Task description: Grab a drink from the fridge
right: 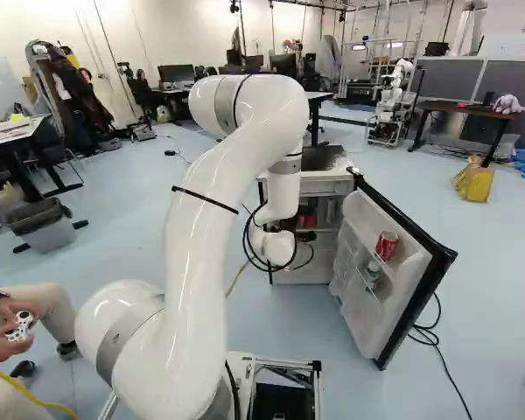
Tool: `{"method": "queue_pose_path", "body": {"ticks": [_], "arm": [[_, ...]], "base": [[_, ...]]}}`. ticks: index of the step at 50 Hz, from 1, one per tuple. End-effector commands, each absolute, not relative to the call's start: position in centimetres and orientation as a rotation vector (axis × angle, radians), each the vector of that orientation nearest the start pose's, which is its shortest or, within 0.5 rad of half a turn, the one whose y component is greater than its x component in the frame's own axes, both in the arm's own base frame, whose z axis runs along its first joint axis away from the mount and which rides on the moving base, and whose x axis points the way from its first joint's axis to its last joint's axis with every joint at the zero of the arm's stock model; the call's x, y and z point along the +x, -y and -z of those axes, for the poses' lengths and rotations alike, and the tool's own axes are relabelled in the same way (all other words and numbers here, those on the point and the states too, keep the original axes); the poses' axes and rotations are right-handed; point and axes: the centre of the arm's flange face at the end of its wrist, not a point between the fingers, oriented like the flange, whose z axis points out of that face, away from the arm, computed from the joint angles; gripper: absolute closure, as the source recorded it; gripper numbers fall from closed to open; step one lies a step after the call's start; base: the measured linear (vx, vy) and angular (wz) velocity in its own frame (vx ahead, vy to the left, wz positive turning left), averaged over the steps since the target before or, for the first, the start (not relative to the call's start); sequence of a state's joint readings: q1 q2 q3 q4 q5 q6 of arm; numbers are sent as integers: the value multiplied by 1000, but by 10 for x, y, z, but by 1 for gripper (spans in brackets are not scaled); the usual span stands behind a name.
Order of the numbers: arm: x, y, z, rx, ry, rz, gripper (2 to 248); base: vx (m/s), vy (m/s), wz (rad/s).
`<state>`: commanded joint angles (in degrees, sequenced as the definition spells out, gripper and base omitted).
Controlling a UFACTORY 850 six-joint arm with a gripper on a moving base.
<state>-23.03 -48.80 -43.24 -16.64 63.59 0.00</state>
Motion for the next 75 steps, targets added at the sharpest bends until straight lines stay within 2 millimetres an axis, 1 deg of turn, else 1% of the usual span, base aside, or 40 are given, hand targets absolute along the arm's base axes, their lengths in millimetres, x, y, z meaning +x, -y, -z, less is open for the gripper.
{"method": "queue_pose_path", "body": {"ticks": [11,39,52,75], "arm": [[447,172,-124,-2757,-152,1529,3],[453,189,-86,-2737,-100,1489,3],[464,195,-67,-2731,-97,1497,3],[490,205,-31,-2700,-86,1561,3]], "base": [[0,0,0],[0,0,0],[0,0,0],[0,0,0]]}}
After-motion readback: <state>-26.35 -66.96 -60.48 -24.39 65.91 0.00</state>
